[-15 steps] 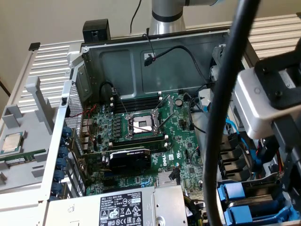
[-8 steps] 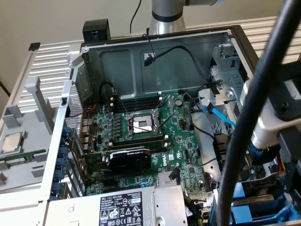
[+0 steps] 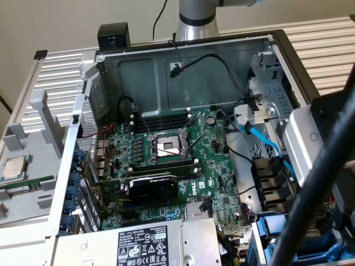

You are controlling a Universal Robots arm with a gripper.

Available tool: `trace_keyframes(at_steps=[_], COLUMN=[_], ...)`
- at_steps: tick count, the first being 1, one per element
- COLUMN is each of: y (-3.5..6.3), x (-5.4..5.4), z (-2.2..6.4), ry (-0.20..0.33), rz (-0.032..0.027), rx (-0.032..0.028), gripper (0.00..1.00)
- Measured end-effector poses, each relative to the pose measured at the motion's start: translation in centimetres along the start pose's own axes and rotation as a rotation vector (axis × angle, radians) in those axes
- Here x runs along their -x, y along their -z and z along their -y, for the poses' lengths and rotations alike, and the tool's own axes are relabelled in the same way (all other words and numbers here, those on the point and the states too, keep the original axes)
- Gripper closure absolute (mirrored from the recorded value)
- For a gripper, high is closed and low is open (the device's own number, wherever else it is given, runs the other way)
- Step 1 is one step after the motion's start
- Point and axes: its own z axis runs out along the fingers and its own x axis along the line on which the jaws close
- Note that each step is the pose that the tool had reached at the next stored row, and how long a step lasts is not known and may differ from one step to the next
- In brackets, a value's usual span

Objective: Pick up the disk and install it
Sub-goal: 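Insert the first disk wire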

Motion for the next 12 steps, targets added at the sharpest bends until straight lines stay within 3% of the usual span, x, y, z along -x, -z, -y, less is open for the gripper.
trace_keyframes(at_steps=[4, 9, 12], y=[-0.18, -0.14, -0.17], x=[-0.16, -0.52, -0.64], z=[-0.03, 0.01, 0.04], ry=[-0.002, -0.003, -0.004], rz=[0.0074, 0.0246, 0.0284], rx=[0.0073, 0.0075, 0.0102], gripper=[0.51, 0.51, 0.51])
